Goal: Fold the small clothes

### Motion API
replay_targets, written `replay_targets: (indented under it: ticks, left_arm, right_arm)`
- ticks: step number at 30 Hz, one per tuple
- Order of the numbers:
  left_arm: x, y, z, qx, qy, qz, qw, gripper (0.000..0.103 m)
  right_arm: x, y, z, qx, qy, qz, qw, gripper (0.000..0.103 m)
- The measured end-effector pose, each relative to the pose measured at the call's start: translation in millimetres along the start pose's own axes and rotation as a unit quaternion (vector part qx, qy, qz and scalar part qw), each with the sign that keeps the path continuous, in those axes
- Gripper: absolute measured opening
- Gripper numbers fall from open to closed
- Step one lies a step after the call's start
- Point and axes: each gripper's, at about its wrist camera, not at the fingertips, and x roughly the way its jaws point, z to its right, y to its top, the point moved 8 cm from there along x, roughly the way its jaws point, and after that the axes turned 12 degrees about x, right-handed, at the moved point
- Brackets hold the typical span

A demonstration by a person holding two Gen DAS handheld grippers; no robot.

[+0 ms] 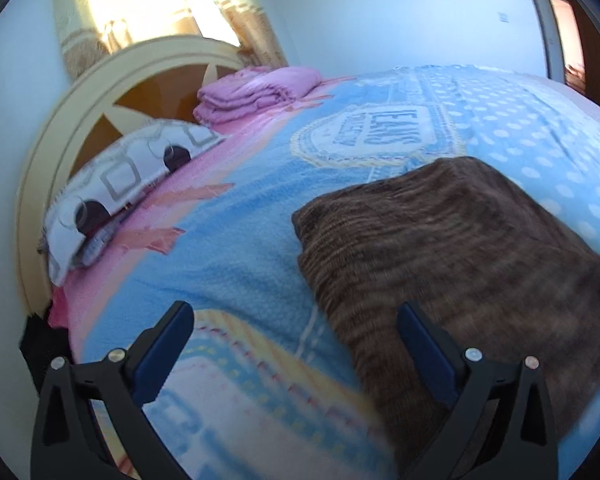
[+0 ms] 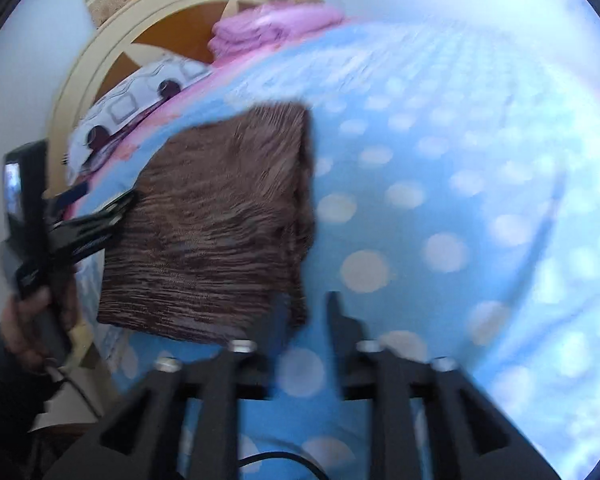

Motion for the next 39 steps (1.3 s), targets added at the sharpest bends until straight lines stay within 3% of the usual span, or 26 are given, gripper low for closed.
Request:
replay_targets:
  ticks: [5,8,12,39]
  left_arm:
    - [-61,-7,-12,-0.009,-0.019,0.043,0.9989,0.103]
    - [-81,-1,-10,-0.016,-0.032,0.062,0.9974,0.103]
    - [-98,10,-3,-0.012,-0.051,0.085,0.995,0.103]
    - [-108,9,8,-0.003,-0.056,0.087,0.9947,0.103]
  right_arm:
    - [-70,0,-31,-0.018,0.012,0.105,0.994,0.045]
    - [-95,-4,-42,-0.015,0.012,0.154,0.988,0.056]
    - [-113,-5,-55,-0.045,-0.003,0.176,0.983,0.058]
    - [-119,-10,-66,-0.053,0.003,0.177,0.983,0.058]
